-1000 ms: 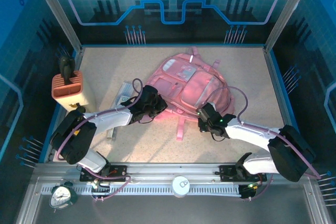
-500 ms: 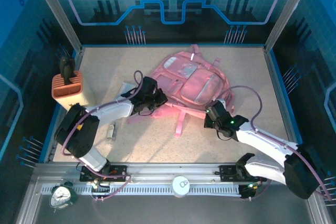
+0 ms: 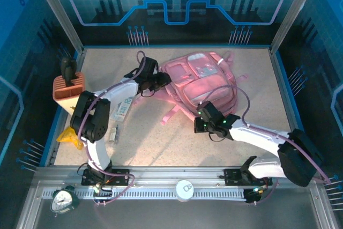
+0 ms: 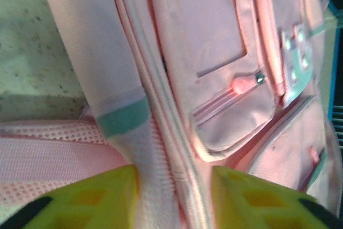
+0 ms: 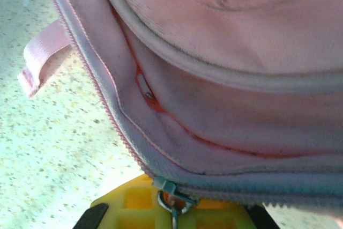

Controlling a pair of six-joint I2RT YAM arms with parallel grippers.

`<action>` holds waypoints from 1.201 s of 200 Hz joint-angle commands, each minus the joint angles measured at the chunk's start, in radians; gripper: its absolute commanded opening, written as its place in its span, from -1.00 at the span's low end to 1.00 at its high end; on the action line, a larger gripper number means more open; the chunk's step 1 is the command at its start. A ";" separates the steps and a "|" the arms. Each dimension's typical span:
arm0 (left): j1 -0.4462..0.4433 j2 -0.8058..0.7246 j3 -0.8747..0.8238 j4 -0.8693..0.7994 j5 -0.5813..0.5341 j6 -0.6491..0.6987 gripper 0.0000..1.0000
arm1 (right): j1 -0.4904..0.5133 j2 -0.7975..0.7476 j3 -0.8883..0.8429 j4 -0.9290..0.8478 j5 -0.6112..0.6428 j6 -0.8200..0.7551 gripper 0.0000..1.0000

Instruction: Pack the student bag

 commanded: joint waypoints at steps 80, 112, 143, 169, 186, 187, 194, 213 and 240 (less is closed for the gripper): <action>-0.267 -0.248 -0.482 0.382 -0.025 -0.429 0.16 | 0.027 -0.018 0.006 0.016 -0.013 -0.031 -1.00; -0.322 -0.157 -0.479 0.531 -0.061 -0.530 0.10 | 0.029 -0.021 0.003 0.008 -0.010 -0.042 -1.00; -0.342 -0.099 -0.433 0.536 -0.103 -0.547 0.06 | 0.031 -0.016 -0.002 0.039 -0.038 -0.057 -1.00; -0.334 -0.082 -0.397 0.478 -0.148 -0.512 -0.04 | 0.031 -0.016 0.002 0.033 -0.037 -0.060 -1.00; -0.335 -0.082 -0.376 0.460 -0.170 -0.487 -0.21 | 0.032 -0.006 0.008 0.027 -0.038 -0.065 -1.00; -0.336 -0.081 -0.374 0.458 -0.169 -0.485 -0.22 | 0.031 -0.005 0.009 0.026 -0.038 -0.065 -1.00; -0.336 -0.080 -0.361 0.443 -0.165 -0.475 -0.28 | 0.031 0.002 0.017 0.013 -0.040 -0.064 -1.00; -0.337 -0.079 -0.348 0.413 -0.178 -0.449 -0.52 | 0.031 0.005 0.033 -0.010 -0.032 -0.068 -1.00; -0.326 -0.083 -0.351 0.413 -0.179 -0.430 -0.90 | 0.025 -0.002 0.030 -0.015 -0.020 -0.069 -1.00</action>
